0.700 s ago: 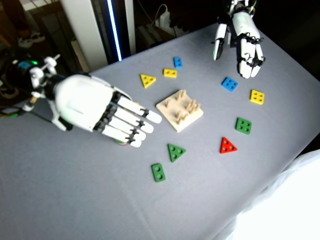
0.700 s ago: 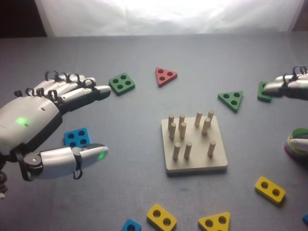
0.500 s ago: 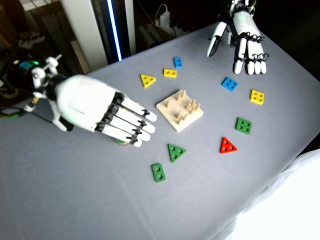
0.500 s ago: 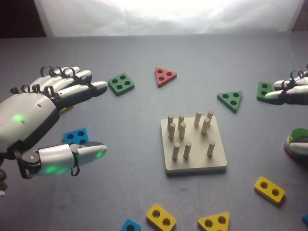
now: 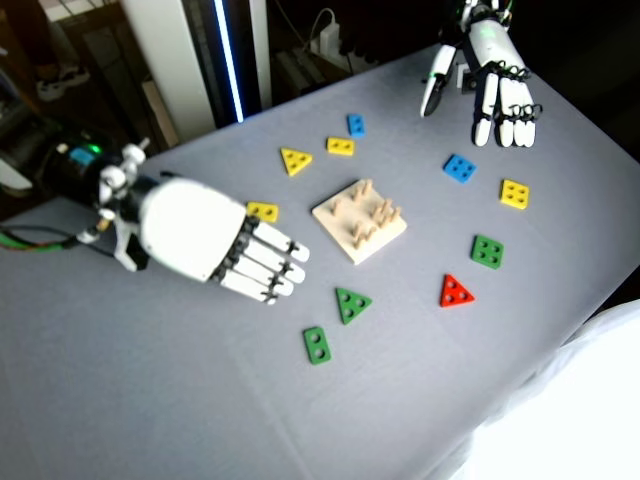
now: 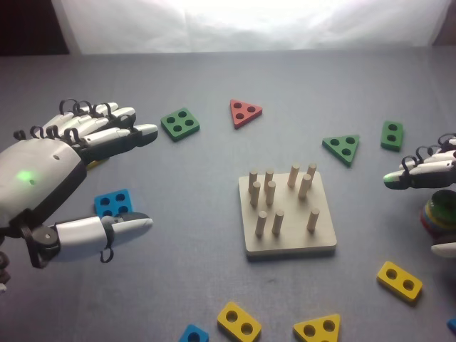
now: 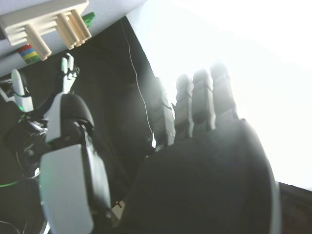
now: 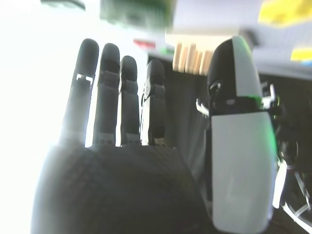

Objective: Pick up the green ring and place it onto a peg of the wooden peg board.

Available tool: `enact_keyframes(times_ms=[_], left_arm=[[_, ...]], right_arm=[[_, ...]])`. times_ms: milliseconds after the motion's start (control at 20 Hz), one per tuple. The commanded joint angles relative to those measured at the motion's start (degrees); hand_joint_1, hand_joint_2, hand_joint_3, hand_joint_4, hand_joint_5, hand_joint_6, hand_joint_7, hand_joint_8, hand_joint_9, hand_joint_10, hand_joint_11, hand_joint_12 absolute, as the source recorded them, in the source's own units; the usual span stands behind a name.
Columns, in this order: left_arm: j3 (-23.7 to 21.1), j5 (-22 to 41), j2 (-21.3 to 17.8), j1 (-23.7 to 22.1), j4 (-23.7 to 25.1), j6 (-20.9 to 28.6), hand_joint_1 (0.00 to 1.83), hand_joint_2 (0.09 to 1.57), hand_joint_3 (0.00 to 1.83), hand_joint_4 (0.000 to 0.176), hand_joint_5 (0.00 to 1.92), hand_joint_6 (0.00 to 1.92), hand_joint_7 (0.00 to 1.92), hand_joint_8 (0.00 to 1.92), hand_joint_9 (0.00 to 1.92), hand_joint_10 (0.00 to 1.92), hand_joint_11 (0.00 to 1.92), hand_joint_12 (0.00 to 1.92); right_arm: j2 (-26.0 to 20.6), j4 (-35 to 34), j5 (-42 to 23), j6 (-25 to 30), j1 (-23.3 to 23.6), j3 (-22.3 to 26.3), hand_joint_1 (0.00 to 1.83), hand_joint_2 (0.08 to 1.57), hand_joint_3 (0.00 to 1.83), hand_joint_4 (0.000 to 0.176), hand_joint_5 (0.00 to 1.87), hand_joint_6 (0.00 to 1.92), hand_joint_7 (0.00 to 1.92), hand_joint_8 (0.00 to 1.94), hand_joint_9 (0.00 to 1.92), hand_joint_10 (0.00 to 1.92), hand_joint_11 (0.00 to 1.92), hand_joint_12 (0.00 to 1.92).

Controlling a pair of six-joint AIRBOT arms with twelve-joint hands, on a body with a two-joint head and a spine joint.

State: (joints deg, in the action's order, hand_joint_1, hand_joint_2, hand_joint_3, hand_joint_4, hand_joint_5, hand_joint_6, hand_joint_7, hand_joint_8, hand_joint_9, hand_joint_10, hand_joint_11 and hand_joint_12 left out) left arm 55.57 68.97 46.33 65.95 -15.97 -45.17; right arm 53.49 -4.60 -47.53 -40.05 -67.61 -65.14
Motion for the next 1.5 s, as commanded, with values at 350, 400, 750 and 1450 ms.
enact_keyframes(times_ms=[350,400,750,1450], left_arm=[[-0.2,6.7,0.5,0.0,1.0,0.7,0.79,1.07,0.0,0.036,0.51,0.01,0.27,0.0,0.16,0.0,0.0,0.31],[-0.2,6.7,0.5,0.0,1.0,0.7,0.78,1.07,0.0,0.033,0.51,0.01,0.27,0.0,0.16,0.0,0.0,0.32],[0.1,6.5,1.1,0.1,1.4,1.6,0.85,1.06,0.0,0.014,0.52,0.0,0.26,0.0,0.17,0.0,0.0,0.48],[0.2,6.5,1.4,0.0,1.7,2.1,0.78,1.08,0.0,0.02,0.53,0.0,0.28,0.0,0.21,0.0,0.0,0.62]], right_arm=[[0.0,-2.3,-4.1,-1.4,0.5,-0.8,1.18,1.0,0.0,0.046,0.61,0.01,0.62,0.01,0.7,0.03,0.26,1.13],[-0.1,-2.4,-4.0,-1.5,0.5,-0.9,1.21,1.0,0.0,0.03,0.65,0.0,0.65,0.01,0.74,0.04,0.3,1.12],[-0.6,-3.6,-3.8,-2.6,0.5,-1.1,1.21,0.98,0.0,0.035,0.77,0.01,0.73,0.01,0.82,0.04,0.33,1.2],[-0.3,-3.2,-3.9,-3.2,2.1,-0.9,1.38,1.06,0.0,0.0,1.01,0.9,1.06,0.83,1.07,1.04,0.83,1.3]])
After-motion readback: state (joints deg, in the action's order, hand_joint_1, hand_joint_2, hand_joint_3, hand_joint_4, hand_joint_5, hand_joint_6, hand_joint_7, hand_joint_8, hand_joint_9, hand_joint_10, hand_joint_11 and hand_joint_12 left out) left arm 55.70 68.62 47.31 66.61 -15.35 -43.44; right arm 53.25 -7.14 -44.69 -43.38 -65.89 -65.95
